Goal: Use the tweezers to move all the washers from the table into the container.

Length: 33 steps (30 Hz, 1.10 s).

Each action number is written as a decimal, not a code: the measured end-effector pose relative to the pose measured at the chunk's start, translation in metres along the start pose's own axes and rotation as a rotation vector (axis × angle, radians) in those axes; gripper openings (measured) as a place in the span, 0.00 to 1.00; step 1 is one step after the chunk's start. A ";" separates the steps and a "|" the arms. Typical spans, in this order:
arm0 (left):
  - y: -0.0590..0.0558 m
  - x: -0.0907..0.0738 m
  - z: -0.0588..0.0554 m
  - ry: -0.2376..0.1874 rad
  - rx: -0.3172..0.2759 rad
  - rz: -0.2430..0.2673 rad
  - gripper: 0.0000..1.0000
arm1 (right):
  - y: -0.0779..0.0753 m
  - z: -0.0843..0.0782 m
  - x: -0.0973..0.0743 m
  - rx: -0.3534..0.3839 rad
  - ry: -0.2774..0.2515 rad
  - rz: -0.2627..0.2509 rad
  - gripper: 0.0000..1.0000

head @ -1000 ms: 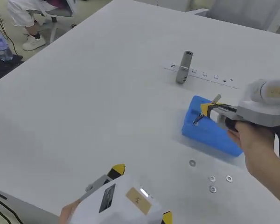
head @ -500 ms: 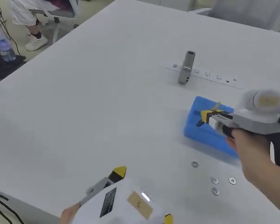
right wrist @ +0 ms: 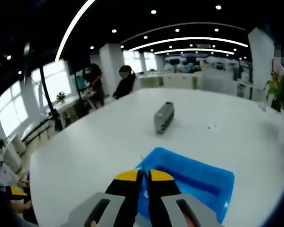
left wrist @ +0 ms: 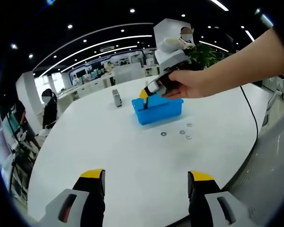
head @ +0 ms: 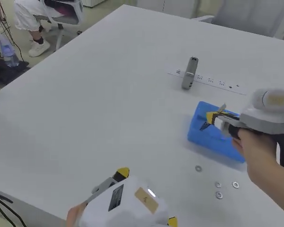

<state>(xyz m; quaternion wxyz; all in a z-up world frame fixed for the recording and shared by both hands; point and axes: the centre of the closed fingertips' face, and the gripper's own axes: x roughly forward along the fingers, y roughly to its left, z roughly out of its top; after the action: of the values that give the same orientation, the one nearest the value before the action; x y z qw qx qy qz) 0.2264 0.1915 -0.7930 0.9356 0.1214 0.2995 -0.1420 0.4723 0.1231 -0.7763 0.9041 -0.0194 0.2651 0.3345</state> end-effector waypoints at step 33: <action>0.000 0.003 0.001 -0.011 -0.031 0.000 0.98 | 0.052 -0.055 -0.071 -0.044 0.026 0.092 0.02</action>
<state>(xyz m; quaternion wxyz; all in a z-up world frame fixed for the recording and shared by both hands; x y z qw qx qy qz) 0.2297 0.1908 -0.7936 0.9389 0.1062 0.2967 -0.1381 0.3696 0.1089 -0.7809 0.8836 -0.0313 0.2701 0.3813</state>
